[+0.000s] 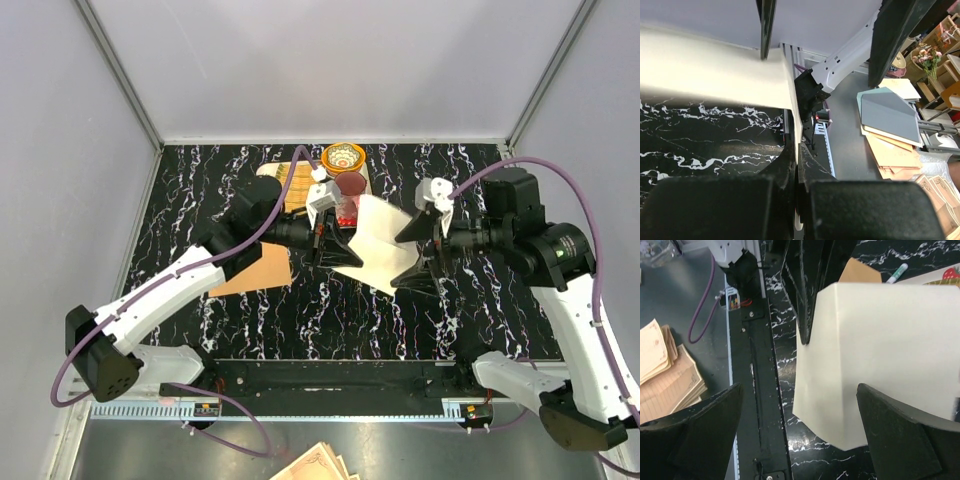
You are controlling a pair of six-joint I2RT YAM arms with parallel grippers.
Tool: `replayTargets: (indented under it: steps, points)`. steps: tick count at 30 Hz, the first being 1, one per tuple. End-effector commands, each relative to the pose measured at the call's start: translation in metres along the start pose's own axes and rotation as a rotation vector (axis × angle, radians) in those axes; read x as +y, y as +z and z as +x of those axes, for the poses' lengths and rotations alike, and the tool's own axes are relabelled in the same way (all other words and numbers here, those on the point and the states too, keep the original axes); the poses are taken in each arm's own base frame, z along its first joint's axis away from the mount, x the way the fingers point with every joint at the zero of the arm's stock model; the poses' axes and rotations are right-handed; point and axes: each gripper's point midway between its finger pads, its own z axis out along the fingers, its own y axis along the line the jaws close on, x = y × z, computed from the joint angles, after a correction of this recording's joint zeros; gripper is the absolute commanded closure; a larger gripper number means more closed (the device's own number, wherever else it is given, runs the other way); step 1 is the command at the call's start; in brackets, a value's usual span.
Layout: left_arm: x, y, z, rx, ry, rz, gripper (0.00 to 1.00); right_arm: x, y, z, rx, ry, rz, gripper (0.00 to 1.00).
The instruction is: Place the letter into the envelope and seal it
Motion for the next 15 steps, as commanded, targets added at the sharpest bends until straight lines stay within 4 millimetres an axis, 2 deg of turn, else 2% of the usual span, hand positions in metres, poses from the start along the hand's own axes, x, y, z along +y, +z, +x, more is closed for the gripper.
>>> replayTargets:
  steps: [1,4,9,13,15]
  points:
    - [-0.020,-0.002,-0.024,-0.033,0.112,0.078,1.00,-0.003,0.007,0.012,0.040,-0.063,0.028,0.00]
    - [-0.028,-0.002,-0.025,-0.033,0.151,0.114,1.00,-0.002,0.013,0.018,0.063,-0.082,0.023,0.00]
    - [-0.038,-0.002,-0.015,0.008,0.167,0.161,1.00,-0.007,0.017,0.015,0.055,-0.105,0.049,0.08]
    - [-0.041,-0.002,-0.006,0.041,0.180,0.180,1.00,-0.016,0.015,0.007,0.045,-0.103,0.105,0.00]
    - [-0.040,-0.002,-0.002,0.051,0.186,0.177,1.00,-0.016,0.014,0.004,0.042,-0.100,0.110,0.00]
